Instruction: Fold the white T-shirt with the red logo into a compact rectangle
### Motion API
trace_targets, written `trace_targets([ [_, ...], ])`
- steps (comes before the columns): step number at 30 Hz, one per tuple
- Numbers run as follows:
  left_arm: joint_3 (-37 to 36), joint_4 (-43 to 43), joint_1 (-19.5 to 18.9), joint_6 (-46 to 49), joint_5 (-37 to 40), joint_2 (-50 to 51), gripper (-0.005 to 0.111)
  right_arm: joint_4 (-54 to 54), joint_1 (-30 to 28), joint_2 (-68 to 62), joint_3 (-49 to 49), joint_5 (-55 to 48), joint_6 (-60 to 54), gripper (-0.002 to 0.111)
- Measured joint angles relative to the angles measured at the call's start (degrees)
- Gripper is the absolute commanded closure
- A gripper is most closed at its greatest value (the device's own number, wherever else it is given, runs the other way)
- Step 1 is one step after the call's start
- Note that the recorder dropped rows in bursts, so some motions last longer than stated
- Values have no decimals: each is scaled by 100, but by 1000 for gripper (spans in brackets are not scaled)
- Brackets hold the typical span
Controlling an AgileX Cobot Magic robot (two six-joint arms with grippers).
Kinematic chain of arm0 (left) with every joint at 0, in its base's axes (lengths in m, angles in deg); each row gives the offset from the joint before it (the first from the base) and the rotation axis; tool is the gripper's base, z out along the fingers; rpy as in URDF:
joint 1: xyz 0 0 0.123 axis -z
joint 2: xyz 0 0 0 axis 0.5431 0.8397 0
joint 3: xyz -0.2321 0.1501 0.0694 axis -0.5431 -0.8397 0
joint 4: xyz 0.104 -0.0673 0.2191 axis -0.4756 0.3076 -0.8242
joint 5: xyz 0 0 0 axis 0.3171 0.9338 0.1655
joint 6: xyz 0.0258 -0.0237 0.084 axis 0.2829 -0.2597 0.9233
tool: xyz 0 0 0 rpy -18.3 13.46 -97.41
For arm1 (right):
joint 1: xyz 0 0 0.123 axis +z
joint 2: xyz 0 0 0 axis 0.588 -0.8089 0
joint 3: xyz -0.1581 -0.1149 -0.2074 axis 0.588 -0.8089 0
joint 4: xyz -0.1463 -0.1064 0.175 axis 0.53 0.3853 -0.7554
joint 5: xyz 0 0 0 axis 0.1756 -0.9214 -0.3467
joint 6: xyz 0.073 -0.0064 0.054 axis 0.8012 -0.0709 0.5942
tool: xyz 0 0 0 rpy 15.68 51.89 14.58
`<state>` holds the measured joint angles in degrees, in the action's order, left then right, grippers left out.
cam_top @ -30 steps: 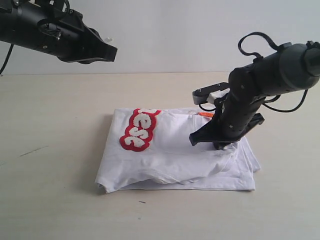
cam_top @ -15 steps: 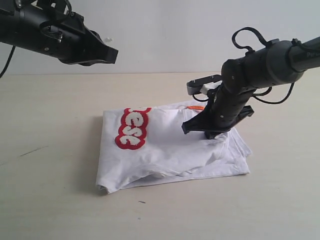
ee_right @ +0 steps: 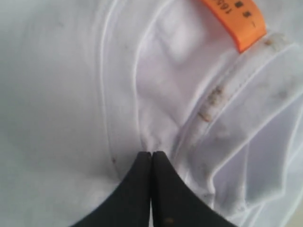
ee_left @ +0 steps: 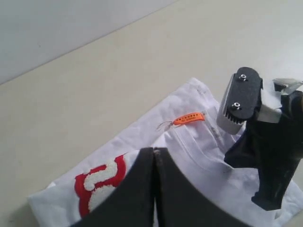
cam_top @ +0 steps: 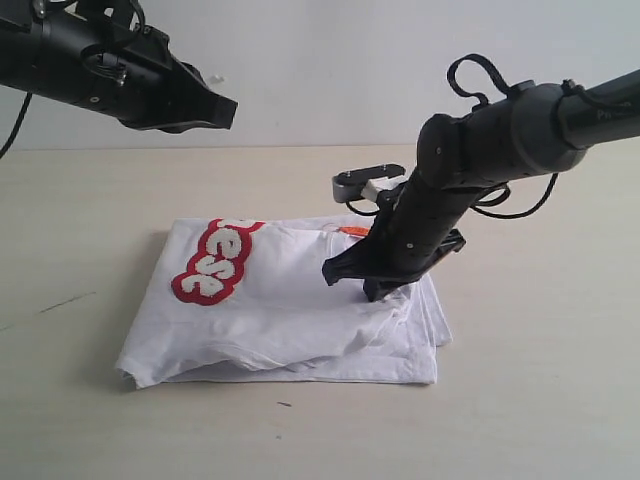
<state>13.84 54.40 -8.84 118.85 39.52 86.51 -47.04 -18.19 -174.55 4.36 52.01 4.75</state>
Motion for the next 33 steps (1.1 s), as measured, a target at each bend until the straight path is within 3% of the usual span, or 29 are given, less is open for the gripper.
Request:
trace_targets([
  [8, 0, 0, 115, 0, 421, 159, 107, 224, 13, 833, 0, -44, 93, 108],
  [15, 0, -214, 337, 59, 860, 946, 107, 282, -205, 1038, -168, -202, 239, 107],
  [17, 0, -252, 337, 59, 884, 1092, 107, 282, -343, 1038, -370, -145, 253, 98],
  [21, 0, -385, 337, 59, 884, 1204, 107, 215, -635, 1003, -671, 138, 215, 67],
  [23, 0, -422, 317, 59, 857, 1204, 107, -40, -701, 940, -708, 211, -3, 58],
  [27, 0, -426, 279, 59, 783, 1204, 107, -1001, -709, 631, -708, 201, -783, 54],
  [33, 0, -430, 240, 59, 783, 1204, 107, -1229, -709, 254, -733, 371, -1011, 54],
])
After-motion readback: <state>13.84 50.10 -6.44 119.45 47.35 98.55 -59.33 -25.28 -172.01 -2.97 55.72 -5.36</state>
